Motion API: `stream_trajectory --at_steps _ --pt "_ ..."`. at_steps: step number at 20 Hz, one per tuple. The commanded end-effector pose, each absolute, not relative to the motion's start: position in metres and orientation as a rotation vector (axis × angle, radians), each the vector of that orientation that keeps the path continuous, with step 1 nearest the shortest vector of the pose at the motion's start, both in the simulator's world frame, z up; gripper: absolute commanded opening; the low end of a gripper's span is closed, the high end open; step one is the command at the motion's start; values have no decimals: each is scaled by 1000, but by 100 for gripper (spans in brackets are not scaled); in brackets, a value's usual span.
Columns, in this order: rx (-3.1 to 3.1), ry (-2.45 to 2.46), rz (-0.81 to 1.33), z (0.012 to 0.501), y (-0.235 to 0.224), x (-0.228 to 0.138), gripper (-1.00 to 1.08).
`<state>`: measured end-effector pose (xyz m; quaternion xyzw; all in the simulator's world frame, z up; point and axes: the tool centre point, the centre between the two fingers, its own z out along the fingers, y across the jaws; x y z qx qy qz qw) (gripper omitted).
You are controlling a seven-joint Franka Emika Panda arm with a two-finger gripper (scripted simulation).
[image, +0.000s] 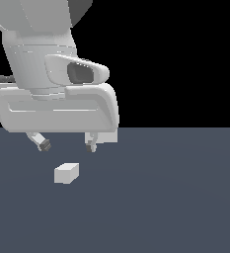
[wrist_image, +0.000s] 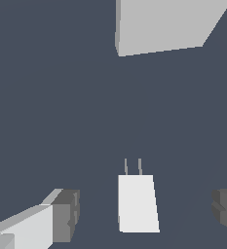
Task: Plug the charger into the wall socket.
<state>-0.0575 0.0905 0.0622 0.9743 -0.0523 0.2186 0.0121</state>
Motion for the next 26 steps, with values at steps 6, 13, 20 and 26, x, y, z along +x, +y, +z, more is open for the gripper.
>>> stream_trajectory --at_steps 6,13,20,26 --pt "3038 -165 682 46 90 -58 100" --pt "3039 -167 682 18 90 -58 100" --pt "3038 -167 683 11 90 -58 -100" --pt "3038 -167 683 11 90 -58 -100"
